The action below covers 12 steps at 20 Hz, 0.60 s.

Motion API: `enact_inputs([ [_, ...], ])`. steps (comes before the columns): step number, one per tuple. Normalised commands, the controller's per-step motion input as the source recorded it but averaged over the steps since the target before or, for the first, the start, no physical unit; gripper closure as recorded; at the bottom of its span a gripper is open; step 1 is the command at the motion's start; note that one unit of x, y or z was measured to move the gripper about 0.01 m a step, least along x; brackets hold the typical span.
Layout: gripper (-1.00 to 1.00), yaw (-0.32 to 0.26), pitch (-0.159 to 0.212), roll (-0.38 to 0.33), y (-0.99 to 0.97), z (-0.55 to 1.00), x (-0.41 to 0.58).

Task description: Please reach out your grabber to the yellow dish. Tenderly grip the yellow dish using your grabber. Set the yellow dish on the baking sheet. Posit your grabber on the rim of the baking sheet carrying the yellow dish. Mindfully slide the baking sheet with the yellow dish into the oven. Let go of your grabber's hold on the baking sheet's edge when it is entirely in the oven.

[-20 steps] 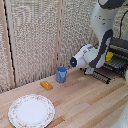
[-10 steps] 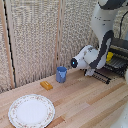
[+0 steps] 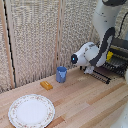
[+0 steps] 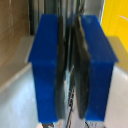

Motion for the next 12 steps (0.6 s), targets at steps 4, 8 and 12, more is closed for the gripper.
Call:
enact_inputs([
  [4, 1.00, -0.099, 0.034, 0.181, -0.25, 0.61, 0.226],
  [8, 1.00, -0.098, 0.075, 0.129, -0.53, 0.67, 0.183],
  [12, 1.00, -0.098, 0.024, 0.023, -0.82, 0.61, 0.099],
])
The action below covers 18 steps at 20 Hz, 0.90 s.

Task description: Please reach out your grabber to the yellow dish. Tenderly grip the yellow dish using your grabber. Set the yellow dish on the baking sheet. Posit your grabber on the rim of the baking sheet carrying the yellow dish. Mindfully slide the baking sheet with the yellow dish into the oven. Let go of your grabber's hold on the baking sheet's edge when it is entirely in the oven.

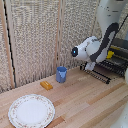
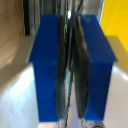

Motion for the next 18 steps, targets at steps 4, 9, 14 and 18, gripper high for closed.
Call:
enact_inputs([
  [4, 1.00, -0.053, -0.006, -0.003, -0.99, 0.45, 0.136],
  [9, 1.00, -0.016, -0.062, -0.100, -0.98, 0.25, 0.147],
  [14, 1.00, -0.007, -0.075, -0.132, -0.96, 0.23, 0.134],
  [18, 1.00, -0.025, -0.051, -0.025, -0.98, 0.63, 0.217],
])
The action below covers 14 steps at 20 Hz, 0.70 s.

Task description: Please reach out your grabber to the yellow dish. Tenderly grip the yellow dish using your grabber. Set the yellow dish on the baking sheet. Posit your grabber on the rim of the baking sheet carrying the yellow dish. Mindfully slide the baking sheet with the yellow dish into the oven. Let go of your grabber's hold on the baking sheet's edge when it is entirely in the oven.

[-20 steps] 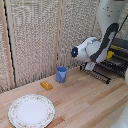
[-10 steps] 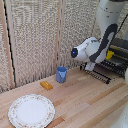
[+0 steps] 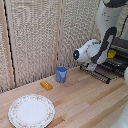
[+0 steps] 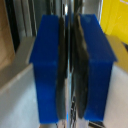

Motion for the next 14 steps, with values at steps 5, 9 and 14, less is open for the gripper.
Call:
enact_inputs([
  [5, 1.00, -0.062, 0.001, 0.075, -0.72, 0.93, 0.310],
  [9, 1.00, -0.046, 0.023, 0.029, -0.91, 0.83, 0.272],
  [14, 1.00, -0.015, -0.006, 0.000, -1.00, 0.67, 0.146],
])
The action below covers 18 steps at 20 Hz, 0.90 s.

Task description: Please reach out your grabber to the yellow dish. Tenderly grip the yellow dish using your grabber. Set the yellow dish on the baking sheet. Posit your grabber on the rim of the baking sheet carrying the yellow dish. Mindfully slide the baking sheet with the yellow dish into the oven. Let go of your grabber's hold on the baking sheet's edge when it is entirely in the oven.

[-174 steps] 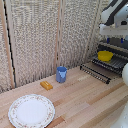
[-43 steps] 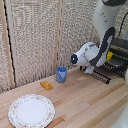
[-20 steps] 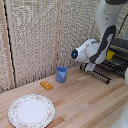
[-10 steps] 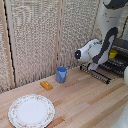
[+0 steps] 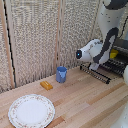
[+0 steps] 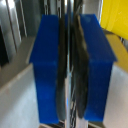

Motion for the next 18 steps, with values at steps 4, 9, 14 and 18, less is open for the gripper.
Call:
enact_inputs([
  [4, 1.00, -0.006, -0.008, -0.063, -0.98, 0.40, 0.105],
  [9, 1.00, -0.002, -0.030, -0.096, -0.93, 0.34, 0.115],
  [14, 1.00, 0.001, -0.016, -0.112, -0.71, 0.41, 0.194],
  [18, -1.00, 0.012, 0.005, -0.062, -0.25, 0.23, 0.229],
])
